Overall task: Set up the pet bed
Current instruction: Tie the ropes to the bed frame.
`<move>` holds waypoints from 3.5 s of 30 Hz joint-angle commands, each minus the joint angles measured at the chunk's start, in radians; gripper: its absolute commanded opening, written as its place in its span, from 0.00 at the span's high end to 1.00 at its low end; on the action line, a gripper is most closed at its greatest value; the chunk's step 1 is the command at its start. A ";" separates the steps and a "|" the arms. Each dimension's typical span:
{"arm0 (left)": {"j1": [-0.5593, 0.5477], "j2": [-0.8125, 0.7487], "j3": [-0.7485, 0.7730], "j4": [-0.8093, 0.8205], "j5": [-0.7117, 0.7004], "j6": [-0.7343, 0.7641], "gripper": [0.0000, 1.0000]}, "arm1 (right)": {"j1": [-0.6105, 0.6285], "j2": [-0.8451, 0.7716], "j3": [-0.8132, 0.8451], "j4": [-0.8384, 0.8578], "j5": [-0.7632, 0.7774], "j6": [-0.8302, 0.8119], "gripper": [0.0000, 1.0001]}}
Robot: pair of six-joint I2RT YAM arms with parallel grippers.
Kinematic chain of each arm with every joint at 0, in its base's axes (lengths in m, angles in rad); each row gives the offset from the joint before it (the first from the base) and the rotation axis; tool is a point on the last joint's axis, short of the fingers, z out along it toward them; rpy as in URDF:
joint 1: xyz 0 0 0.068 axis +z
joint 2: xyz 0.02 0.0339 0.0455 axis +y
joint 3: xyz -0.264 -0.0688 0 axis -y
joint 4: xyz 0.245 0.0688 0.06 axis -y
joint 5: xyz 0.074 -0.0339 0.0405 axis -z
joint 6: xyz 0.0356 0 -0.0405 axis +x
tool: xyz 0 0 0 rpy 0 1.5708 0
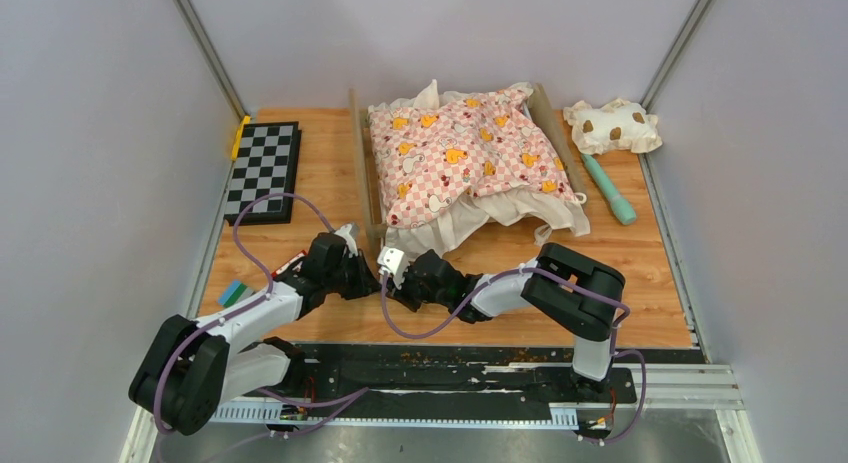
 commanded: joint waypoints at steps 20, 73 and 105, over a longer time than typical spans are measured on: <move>0.049 -0.170 0.095 -0.168 -0.107 0.073 1.00 | -0.041 0.038 0.055 -0.243 0.184 0.314 1.00; 0.175 -0.462 0.447 -0.499 -0.569 0.131 1.00 | -0.188 -0.129 -0.069 -0.442 0.575 0.804 1.00; 0.233 -0.422 0.558 -0.603 -0.932 0.120 1.00 | -0.131 -0.065 0.001 -0.737 0.887 1.077 1.00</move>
